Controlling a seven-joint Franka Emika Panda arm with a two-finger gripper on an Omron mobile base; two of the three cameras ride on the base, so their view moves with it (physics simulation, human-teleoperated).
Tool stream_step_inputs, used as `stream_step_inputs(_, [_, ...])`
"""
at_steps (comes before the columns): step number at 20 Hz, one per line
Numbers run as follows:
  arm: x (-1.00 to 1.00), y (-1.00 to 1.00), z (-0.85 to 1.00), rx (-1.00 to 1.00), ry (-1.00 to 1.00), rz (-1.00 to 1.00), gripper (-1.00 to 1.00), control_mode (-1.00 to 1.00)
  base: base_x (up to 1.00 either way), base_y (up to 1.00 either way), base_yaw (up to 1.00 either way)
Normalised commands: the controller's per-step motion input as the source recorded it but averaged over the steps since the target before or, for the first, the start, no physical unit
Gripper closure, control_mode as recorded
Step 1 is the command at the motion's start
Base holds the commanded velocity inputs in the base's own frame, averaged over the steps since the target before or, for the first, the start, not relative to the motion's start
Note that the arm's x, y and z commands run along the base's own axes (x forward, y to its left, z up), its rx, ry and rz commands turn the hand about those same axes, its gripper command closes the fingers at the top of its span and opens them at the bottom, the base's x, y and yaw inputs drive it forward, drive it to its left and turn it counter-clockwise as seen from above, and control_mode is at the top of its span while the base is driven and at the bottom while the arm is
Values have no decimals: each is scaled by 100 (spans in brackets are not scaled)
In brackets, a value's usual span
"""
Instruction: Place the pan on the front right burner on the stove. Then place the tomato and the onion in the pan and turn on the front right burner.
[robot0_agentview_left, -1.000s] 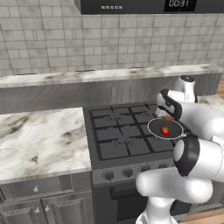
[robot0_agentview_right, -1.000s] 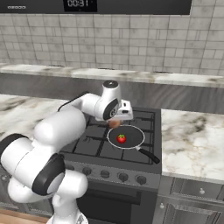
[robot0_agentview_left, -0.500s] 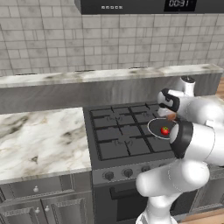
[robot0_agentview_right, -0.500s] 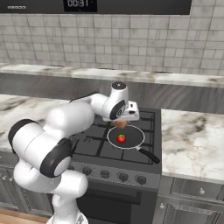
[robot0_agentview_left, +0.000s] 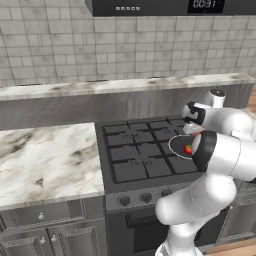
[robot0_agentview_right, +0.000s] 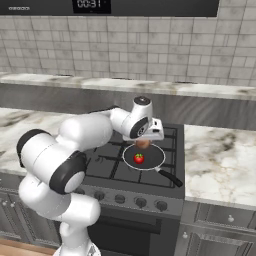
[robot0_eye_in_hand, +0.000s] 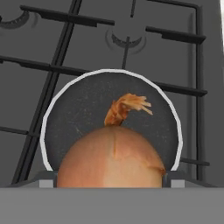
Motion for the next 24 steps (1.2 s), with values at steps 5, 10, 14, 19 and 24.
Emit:
stream_step_inputs(5, [0,0,-16,2,0,0,100,-100,0,0,0])
stream_step_inputs(10, [0,-1,-25,2,0,0,100,-100,0,0,0])
stream_step_inputs(14, [0,-2,-26,0,0,0,100,-100,0,0,0])
stream_step_inputs(19, [0,-1,-16,0,0,0,100,-100,0,0,0])
stream_step_inputs(24, [0,-2,-15,0,0,0,100,-100,0,0,0])
